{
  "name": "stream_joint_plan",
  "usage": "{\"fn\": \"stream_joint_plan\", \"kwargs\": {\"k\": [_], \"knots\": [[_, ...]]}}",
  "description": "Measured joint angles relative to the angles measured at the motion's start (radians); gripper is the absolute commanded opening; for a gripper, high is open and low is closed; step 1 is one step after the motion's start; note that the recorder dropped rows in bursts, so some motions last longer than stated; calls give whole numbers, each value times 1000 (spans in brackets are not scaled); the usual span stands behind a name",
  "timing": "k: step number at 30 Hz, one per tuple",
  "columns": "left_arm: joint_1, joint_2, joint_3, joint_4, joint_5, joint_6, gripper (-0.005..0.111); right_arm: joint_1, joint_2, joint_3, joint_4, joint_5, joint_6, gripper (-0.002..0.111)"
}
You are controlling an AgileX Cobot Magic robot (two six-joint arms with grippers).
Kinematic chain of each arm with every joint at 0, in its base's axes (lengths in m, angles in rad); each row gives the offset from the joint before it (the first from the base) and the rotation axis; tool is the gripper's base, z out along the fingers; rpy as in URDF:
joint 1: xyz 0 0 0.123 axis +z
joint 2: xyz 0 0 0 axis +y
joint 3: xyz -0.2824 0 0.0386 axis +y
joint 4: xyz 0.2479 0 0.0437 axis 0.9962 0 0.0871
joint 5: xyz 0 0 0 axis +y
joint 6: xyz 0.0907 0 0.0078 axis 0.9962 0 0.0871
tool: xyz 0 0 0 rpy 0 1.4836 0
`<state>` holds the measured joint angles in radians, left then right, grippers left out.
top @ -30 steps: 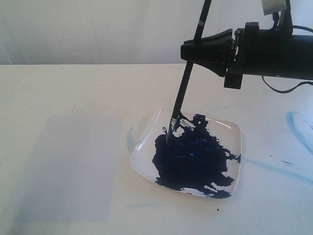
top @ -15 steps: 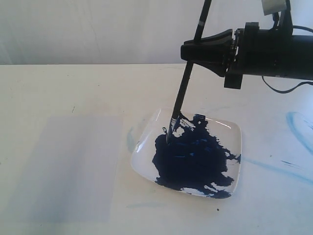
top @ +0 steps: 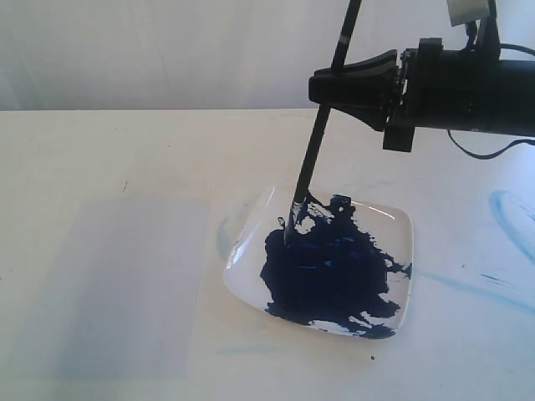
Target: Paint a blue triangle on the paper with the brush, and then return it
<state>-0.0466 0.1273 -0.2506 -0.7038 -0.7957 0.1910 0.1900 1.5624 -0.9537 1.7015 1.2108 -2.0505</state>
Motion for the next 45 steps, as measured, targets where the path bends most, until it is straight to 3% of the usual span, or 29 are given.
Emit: {"fn": "stream_joint_plan", "kwargs": {"k": [5,8,12,16,20,25,36,45], "knots": [[0,262,-117,256,166,-21,0,0,0,0,0,0,0,0],[0,444,-198,315,288,-25,0,0,0,0,0,0,0,0],[0,658,-347,369,601,-4,0,0,0,0,0,0,0,0],[0,904,-548,420,999,53,0,0,0,0,0,0,0,0],[0,1103,-735,324,1373,255,0,0,0,0,0,0,0,0],[13,1294,-826,101,1642,522,0,0,0,0,0,0,0,0],[164,1552,-841,46,1781,608,0,0,0,0,0,0,0,0],[187,1693,-841,48,1733,615,0,0,0,0,0,0,0,0]]}}
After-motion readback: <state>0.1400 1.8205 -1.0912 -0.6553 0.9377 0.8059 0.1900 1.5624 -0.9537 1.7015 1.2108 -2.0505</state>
